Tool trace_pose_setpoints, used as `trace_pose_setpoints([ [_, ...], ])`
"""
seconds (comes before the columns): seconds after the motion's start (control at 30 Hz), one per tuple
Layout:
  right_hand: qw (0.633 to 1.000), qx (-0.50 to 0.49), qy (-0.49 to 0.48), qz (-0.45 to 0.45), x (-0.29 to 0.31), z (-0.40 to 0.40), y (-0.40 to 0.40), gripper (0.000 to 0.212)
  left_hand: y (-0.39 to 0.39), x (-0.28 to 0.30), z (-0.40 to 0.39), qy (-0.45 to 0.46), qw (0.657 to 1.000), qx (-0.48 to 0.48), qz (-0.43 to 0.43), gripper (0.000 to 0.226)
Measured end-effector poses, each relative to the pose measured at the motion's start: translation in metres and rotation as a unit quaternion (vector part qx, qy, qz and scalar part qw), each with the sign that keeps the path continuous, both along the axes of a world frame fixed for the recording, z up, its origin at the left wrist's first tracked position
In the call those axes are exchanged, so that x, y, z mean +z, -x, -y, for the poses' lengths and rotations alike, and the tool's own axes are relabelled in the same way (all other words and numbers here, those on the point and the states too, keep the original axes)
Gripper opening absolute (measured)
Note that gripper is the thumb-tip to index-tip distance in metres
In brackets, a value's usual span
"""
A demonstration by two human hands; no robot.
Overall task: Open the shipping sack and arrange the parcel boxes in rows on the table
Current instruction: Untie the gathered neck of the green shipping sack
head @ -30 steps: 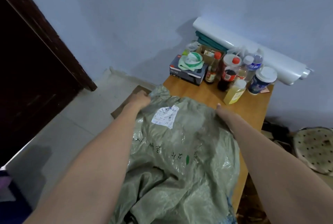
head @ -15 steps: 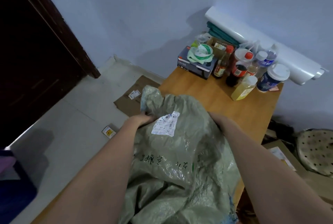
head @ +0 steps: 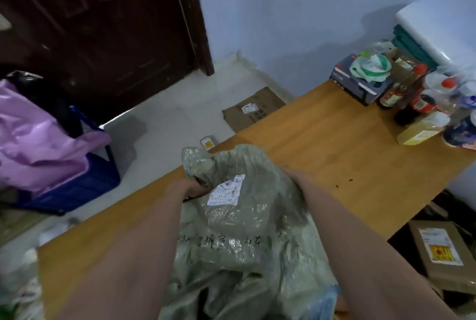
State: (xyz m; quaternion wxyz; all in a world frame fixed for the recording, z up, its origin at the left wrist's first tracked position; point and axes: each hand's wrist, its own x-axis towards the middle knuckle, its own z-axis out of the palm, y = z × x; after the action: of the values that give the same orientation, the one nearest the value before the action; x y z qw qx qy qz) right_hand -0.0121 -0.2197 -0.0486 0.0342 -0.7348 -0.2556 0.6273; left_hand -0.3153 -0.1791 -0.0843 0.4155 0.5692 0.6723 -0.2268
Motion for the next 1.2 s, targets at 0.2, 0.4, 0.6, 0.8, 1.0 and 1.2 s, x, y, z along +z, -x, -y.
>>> trace_pose_setpoints([
  [0.2, 0.984, 0.16, -0.009, 0.083, 0.048, 0.007, 0.09, 0.059, 0.086, 0.005, 0.061, 0.021, 0.994, 0.106, 0.016, 0.089],
  [0.4, 0.957, 0.267, -0.035, 0.106, 0.051, 0.014, 0.136, 0.053, 0.144, 0.021, 0.104, -0.015, 0.95, 0.288, 0.117, 0.085],
  [0.6, 0.938, 0.281, -0.151, 0.135, 0.064, 0.018, 0.163, 0.049, 0.173, 0.07, 0.132, -0.042, 0.922, 0.361, 0.133, 0.068],
  [0.8, 0.92, 0.237, -0.303, 0.069, 0.087, 0.029, 0.169, 0.007, 0.189, 0.095, 0.139, -0.095, 0.855, 0.44, 0.257, 0.029],
  [1.0, 0.897, 0.211, -0.388, 0.004, 0.12, 0.044, 0.178, 0.02, 0.186, 0.104, 0.147, -0.166, 0.813, 0.449, 0.331, 0.024],
  [1.2, 0.876, 0.277, -0.39, 0.057, 0.132, 0.05, 0.176, 0.011, 0.171, 0.113, 0.15, -0.199, 0.794, 0.489, 0.302, 0.103],
])
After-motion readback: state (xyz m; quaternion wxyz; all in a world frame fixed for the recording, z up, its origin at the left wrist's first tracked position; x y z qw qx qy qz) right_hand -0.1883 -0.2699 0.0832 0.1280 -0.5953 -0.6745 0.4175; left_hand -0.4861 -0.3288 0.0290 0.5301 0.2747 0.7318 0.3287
